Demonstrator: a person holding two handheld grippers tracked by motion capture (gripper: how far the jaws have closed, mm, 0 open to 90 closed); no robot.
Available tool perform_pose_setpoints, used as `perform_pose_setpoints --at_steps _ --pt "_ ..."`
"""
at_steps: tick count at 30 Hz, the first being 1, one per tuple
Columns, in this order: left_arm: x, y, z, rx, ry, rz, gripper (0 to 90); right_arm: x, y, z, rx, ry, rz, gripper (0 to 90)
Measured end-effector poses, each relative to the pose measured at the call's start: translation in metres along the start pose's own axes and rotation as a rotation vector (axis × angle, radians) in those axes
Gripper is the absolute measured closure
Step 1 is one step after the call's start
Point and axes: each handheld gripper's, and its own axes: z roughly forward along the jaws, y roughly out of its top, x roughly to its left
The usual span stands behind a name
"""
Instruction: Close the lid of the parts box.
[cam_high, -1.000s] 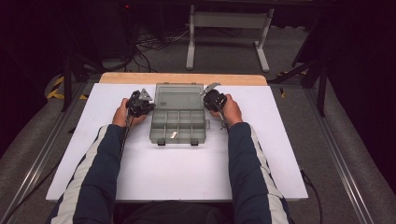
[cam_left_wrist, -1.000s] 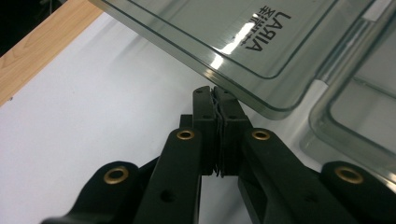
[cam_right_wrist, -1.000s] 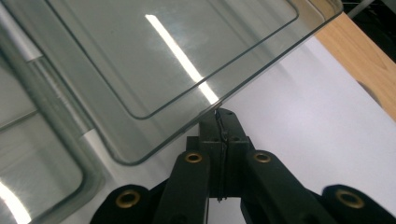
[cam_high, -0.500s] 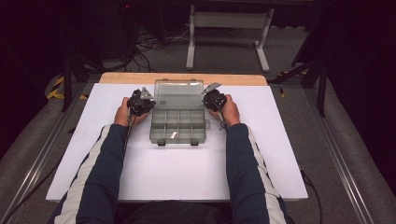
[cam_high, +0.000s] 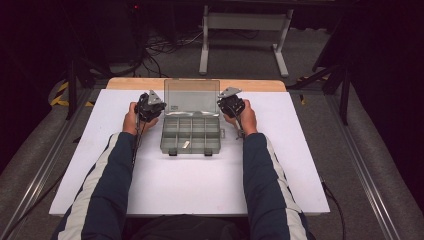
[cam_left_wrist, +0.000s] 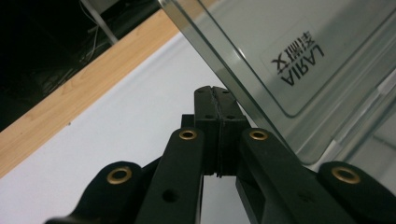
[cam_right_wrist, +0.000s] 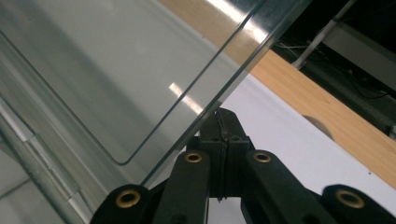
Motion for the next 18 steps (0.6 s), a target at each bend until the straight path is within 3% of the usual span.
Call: perform_pose_setpoints --at_steps 9,18 --pt "-0.002 0.005 -0.005 -0.022 0.024 0.010 89.6 0.003 0.008 -0.008 -0.045 -0.035 -0.003 90.0" --pt "-0.003 0.015 -0.019 -0.078 0.063 0.031 89.8 0.003 0.014 -0.021 -0.099 -0.050 0.002 89.6"
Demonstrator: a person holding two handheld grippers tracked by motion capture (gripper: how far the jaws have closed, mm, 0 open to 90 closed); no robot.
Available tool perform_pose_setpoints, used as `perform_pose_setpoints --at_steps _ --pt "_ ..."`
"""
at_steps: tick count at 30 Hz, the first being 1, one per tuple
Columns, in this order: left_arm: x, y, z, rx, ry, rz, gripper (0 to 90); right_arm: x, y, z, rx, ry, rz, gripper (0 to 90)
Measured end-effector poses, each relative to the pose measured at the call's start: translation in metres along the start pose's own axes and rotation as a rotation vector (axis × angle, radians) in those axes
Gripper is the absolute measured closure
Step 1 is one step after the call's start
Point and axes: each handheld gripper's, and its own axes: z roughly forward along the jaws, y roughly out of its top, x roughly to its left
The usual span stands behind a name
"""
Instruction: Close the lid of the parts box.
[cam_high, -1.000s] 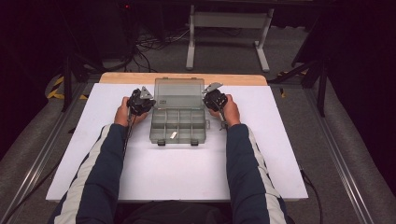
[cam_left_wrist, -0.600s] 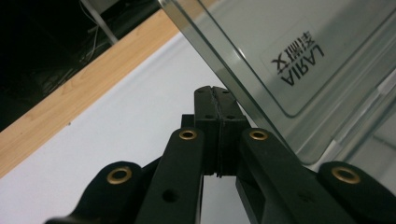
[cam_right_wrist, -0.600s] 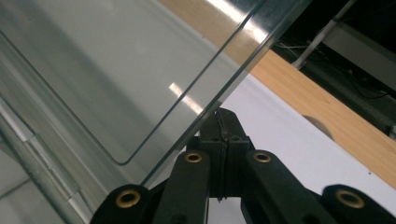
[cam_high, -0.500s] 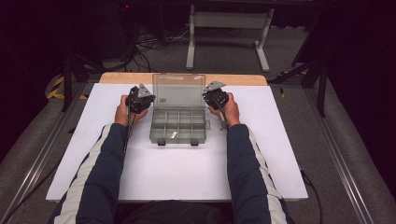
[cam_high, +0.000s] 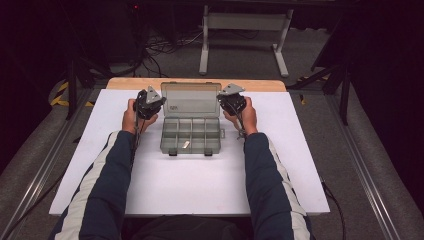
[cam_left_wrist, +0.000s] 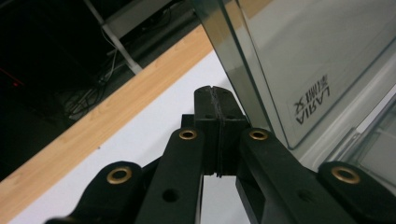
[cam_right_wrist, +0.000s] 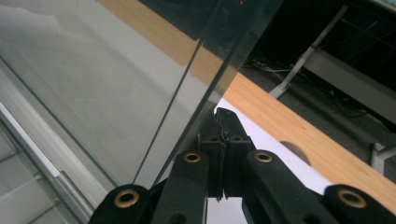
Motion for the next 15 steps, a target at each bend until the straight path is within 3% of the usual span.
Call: perform_pose_setpoints --at_steps 15 --pt "0.002 0.019 -0.023 -0.063 0.029 0.022 89.8 0.001 0.013 -0.021 -0.077 -0.016 0.007 90.0"
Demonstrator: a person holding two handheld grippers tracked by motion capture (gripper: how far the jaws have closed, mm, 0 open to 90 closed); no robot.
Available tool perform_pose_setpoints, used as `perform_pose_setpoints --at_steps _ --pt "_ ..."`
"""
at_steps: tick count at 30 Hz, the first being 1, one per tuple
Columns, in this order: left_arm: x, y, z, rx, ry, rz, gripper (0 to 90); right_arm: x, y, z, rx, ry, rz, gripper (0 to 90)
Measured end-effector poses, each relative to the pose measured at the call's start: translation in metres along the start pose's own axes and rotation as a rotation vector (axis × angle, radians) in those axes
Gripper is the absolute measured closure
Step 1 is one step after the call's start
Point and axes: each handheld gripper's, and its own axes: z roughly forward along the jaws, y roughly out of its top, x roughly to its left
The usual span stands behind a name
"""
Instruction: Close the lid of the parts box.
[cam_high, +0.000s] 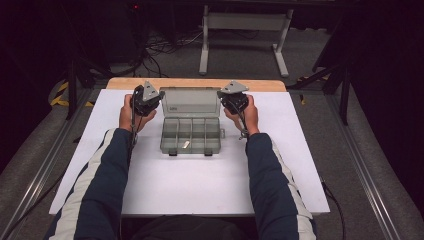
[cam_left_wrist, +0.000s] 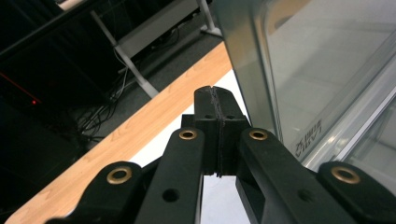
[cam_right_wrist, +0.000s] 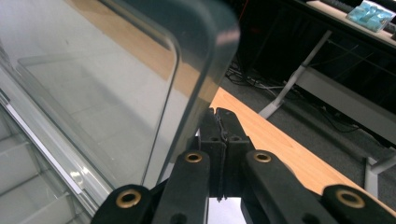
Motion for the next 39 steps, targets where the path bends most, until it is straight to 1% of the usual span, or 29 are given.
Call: perform_pose_setpoints --at_steps 2,3,4,7,8,11,17,26,29,37,39 --pt "0.000 0.003 -0.002 -0.010 0.004 0.005 89.8 0.000 0.001 -0.002 -0.010 0.002 0.007 90.0" --pt "0.000 0.004 -0.003 -0.010 0.004 0.002 89.7 0.000 0.002 -0.003 -0.013 -0.002 0.007 90.0" --pt "0.000 0.005 -0.004 -0.011 0.007 0.007 89.8 0.001 0.003 -0.004 -0.012 -0.008 0.006 90.0" --pt "-0.001 0.006 -0.006 -0.017 0.005 0.005 89.6 0.001 0.004 -0.005 -0.020 -0.011 0.011 90.0" --pt "-0.001 0.007 -0.008 -0.018 0.007 0.011 89.6 0.001 0.005 -0.006 -0.024 -0.015 0.010 90.0" --pt "-0.001 0.009 -0.011 -0.028 0.007 0.010 89.5 0.003 0.007 -0.010 -0.038 -0.016 0.023 90.0" --pt "-0.002 0.013 -0.016 -0.035 0.015 0.013 89.6 0.005 0.008 -0.012 -0.021 -0.024 0.023 90.0" --pt "-0.002 0.015 -0.021 -0.039 0.006 0.011 89.6 0.007 0.010 -0.016 -0.018 -0.032 0.031 90.0" --pt "-0.002 0.016 -0.023 -0.040 0.001 0.014 89.6 0.008 0.011 -0.018 -0.016 -0.039 0.024 90.0" --pt "-0.004 0.018 -0.027 -0.016 0.000 0.036 89.7 0.012 0.014 -0.023 0.005 -0.050 0.028 90.0" --pt "-0.004 0.019 -0.029 -0.017 0.001 0.037 89.8 0.013 0.015 -0.025 0.012 -0.051 0.033 90.0"
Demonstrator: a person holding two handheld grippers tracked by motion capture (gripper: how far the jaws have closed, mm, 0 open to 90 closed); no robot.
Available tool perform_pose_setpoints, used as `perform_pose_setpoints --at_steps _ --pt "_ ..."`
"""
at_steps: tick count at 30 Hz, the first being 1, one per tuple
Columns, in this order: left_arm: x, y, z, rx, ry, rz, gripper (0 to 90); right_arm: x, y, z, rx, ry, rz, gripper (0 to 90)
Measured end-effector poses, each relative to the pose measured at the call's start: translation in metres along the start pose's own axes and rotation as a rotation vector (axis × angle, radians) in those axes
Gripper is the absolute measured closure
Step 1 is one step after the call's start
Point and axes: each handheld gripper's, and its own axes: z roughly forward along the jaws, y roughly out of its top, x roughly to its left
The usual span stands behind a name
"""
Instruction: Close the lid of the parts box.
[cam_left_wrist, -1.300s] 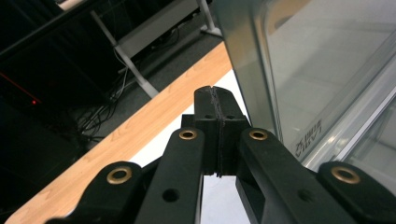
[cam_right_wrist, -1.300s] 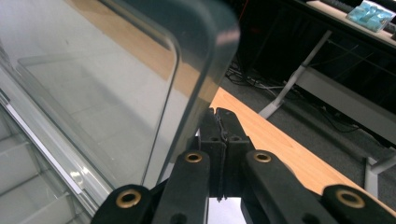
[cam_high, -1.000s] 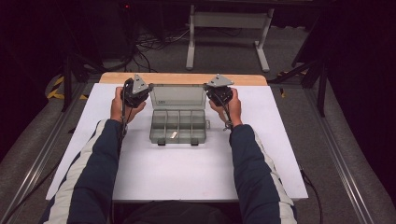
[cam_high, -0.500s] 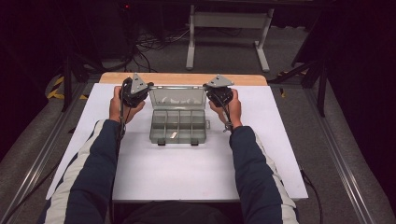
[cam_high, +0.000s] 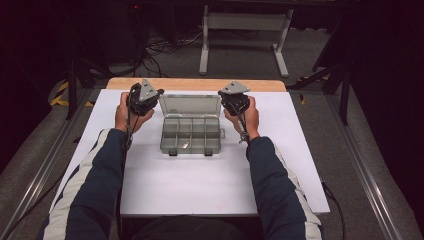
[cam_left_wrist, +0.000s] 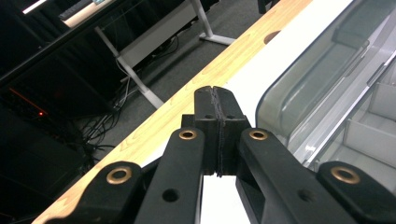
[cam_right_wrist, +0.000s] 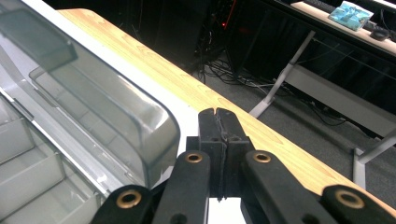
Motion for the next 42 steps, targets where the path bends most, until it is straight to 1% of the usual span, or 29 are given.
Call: perform_pose_setpoints --at_steps 7,10,18,20,22,24,26,27,28,32,34,36,38,42 --pt "-0.002 0.002 -0.004 0.016 -0.001 0.015 89.8 0.002 0.001 -0.004 0.011 -0.004 -0.008 90.0" --pt "-0.003 0.002 -0.006 0.012 -0.005 0.023 89.9 0.004 0.000 -0.006 0.017 0.000 -0.001 90.0" --pt "-0.008 0.002 -0.014 0.012 -0.011 0.049 90.0 0.009 -0.001 -0.013 0.032 0.003 -0.004 90.0" --pt "-0.009 0.002 -0.015 0.006 -0.013 0.046 90.0 0.010 -0.001 -0.014 0.036 -0.002 0.000 90.0" --pt "-0.010 0.004 -0.016 0.010 -0.009 0.054 90.0 0.011 -0.001 -0.016 0.038 0.000 0.002 90.0" --pt "-0.011 0.004 -0.017 0.007 -0.012 0.058 90.0 0.012 0.001 -0.019 0.038 -0.008 -0.009 90.0" --pt "-0.013 0.004 -0.018 0.011 -0.011 0.058 90.0 0.013 0.001 -0.021 0.040 -0.005 -0.007 90.0" --pt "-0.013 0.004 -0.019 0.012 -0.010 0.065 90.0 0.015 0.001 -0.022 0.039 -0.008 -0.011 90.0" --pt "-0.014 0.003 -0.019 0.009 -0.011 0.060 90.0 0.015 0.000 -0.023 0.038 -0.006 -0.019 90.0" --pt "-0.017 0.001 -0.021 0.007 -0.011 0.054 90.0 0.018 -0.003 -0.027 0.037 -0.006 -0.017 90.0" --pt "-0.018 0.000 -0.021 0.010 -0.009 0.058 90.0 0.019 -0.005 -0.028 0.038 0.001 -0.001 90.0" --pt "-0.018 0.000 -0.022 0.012 -0.008 0.060 90.0 0.021 -0.005 -0.029 0.043 -0.003 -0.008 90.0" --pt "-0.019 0.000 -0.022 0.013 -0.009 0.062 90.0 0.021 -0.005 -0.030 0.041 0.001 -0.005 90.0" --pt "-0.020 -0.001 -0.022 0.010 -0.009 0.051 90.0 0.023 -0.007 -0.032 0.037 0.002 -0.001 90.0"
